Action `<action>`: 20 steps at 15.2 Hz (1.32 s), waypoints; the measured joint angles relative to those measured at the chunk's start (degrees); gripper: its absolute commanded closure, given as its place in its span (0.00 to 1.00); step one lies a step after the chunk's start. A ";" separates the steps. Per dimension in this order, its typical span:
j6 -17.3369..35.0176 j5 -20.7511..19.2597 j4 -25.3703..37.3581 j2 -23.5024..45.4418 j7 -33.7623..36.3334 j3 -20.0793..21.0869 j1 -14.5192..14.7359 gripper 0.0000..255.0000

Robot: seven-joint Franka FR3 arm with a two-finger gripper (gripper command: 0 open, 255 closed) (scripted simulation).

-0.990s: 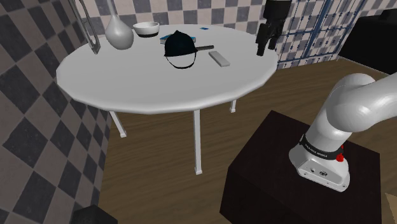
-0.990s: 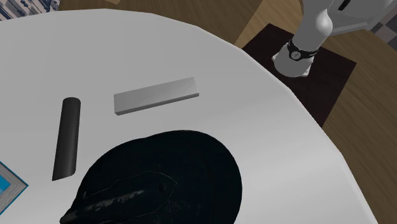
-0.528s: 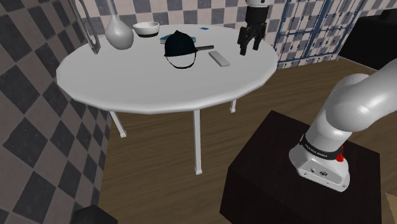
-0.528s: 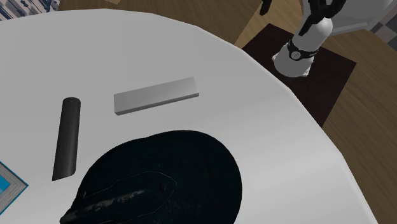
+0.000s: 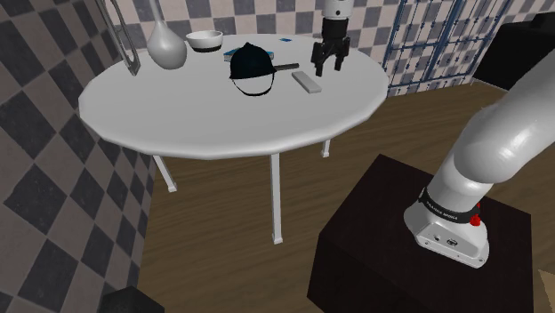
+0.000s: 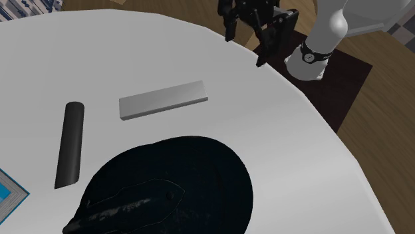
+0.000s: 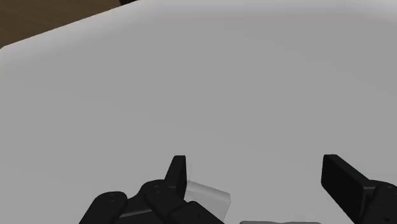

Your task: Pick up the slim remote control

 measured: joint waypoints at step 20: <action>4.41 5.24 28.44 33.36 -0.10 -3.62 -4.31 0.00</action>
